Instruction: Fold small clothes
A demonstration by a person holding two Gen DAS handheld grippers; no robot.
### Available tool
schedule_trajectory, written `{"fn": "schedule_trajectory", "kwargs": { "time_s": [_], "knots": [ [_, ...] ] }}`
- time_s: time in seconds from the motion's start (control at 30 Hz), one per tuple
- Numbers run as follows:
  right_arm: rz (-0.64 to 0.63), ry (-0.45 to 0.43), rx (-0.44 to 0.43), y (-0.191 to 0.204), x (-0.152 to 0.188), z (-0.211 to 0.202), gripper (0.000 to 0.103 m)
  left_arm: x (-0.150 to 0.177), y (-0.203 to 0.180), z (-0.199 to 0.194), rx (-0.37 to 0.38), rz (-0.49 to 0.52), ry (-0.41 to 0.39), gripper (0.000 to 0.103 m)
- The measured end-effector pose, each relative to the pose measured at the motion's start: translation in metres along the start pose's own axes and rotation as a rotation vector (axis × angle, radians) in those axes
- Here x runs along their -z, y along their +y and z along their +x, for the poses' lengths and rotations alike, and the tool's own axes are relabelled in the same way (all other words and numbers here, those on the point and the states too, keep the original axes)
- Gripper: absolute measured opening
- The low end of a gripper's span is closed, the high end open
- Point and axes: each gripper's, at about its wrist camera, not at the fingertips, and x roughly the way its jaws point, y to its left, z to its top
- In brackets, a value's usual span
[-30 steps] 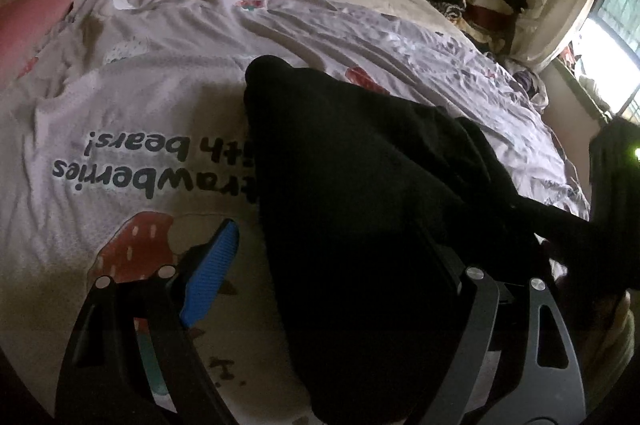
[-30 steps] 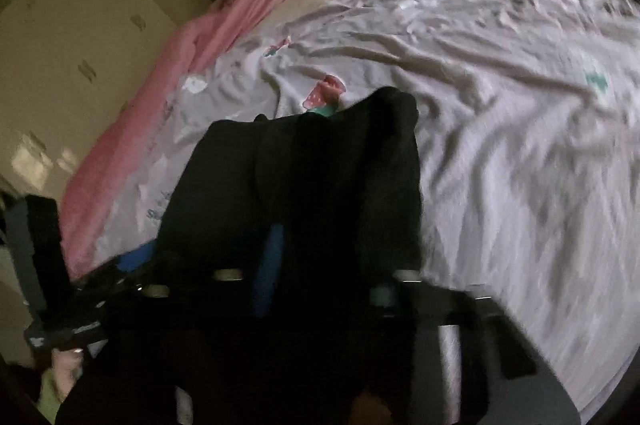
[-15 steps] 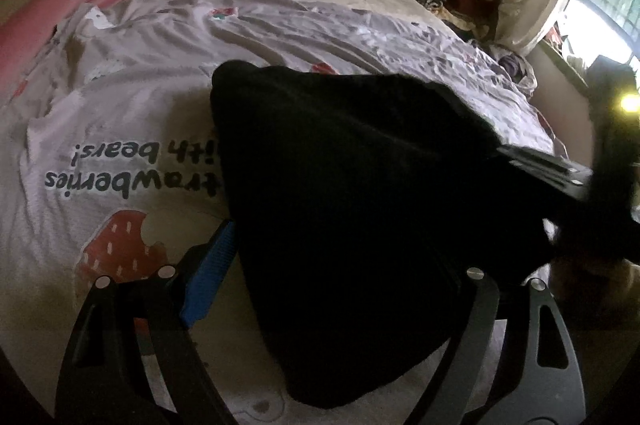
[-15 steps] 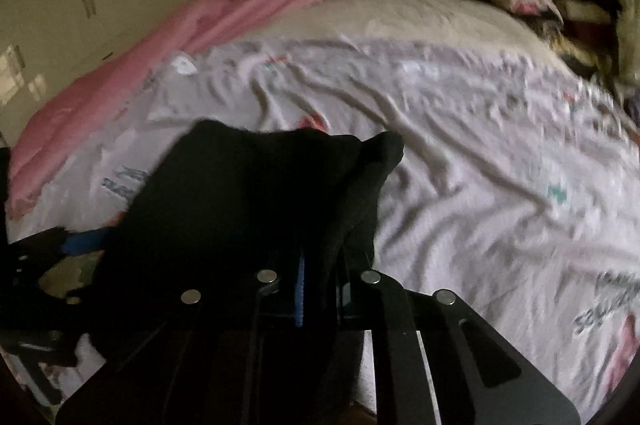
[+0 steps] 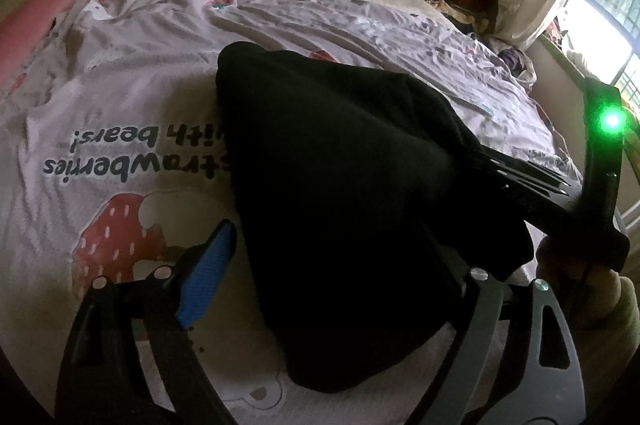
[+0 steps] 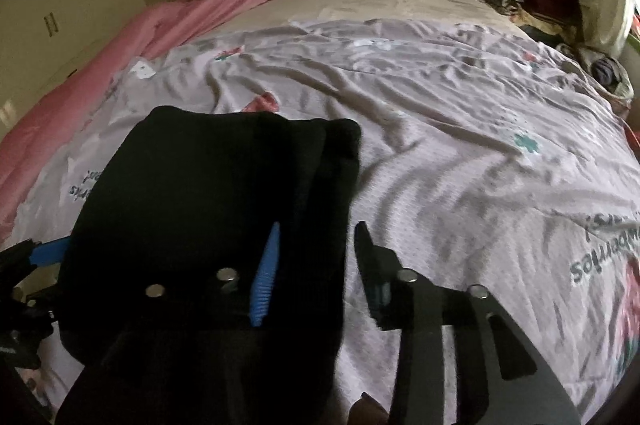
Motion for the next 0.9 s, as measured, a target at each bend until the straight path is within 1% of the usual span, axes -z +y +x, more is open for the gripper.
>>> {"fn": "schedule_trajectory", "kwargs": {
  "time_s": [0.1,0.13,0.2,0.23,0.27,0.3,0.33,0.37,0.4,0.43,0.47,0.5,0.57,0.63,0.73,0.9],
  "knots": [
    [0.011,-0.008,0.023,-0.003,0.004,-0.008,0.045,0.002,0.0,-0.002,-0.002,-0.003,0.0,0.08],
    [0.009,-0.018,0.033,-0.003,0.005,-0.012,0.047,0.002,0.0,-0.003,-0.003,-0.001,-0.002,0.08],
    [-0.002,-0.044,0.053,-0.002,0.008,-0.024,0.048,0.003,0.0,-0.008,-0.009,0.001,-0.01,0.08],
    [-0.005,-0.055,0.059,-0.002,0.009,-0.029,0.05,0.003,0.0,-0.01,-0.009,0.0,-0.014,0.08],
    [-0.006,-0.075,0.061,-0.002,0.01,-0.038,0.056,0.003,0.001,-0.012,-0.006,-0.002,-0.019,0.081],
    [-0.006,-0.09,0.061,-0.002,0.012,-0.044,0.06,0.003,0.001,-0.016,-0.003,-0.002,-0.025,0.083],
    [-0.004,-0.114,0.064,-0.002,0.014,-0.055,0.067,0.003,0.001,-0.019,-0.004,0.0,-0.032,0.085],
    [-0.003,-0.13,0.063,-0.002,0.016,-0.063,0.072,0.005,0.0,-0.024,-0.008,0.007,-0.041,0.086],
    [-0.002,-0.149,0.058,-0.001,0.018,-0.071,0.073,0.006,-0.001,-0.028,-0.008,0.012,-0.049,0.087],
    [-0.003,-0.17,0.056,0.0,0.022,-0.082,0.079,0.006,-0.001,-0.031,-0.007,0.014,-0.053,0.088],
    [-0.007,-0.193,0.056,0.003,0.026,-0.093,0.087,0.009,-0.002,-0.037,-0.007,0.014,-0.062,0.091],
    [-0.011,-0.209,0.057,0.006,0.029,-0.101,0.09,0.011,-0.002,-0.041,-0.006,0.015,-0.069,0.093],
    [-0.032,-0.25,0.053,0.013,0.038,-0.12,0.095,0.017,-0.002,-0.051,-0.003,0.017,-0.087,0.093],
    [-0.059,-0.282,0.065,0.024,0.049,-0.137,0.097,0.024,-0.002,-0.059,0.002,0.022,-0.1,0.093],
    [-0.081,-0.314,0.078,0.035,0.064,-0.155,0.098,0.041,-0.001,-0.075,-0.016,0.031,-0.129,0.093],
    [-0.083,-0.336,0.08,0.045,0.089,-0.172,0.099,0.068,0.003,-0.095,-0.026,0.031,-0.162,0.093]
  ]
}}
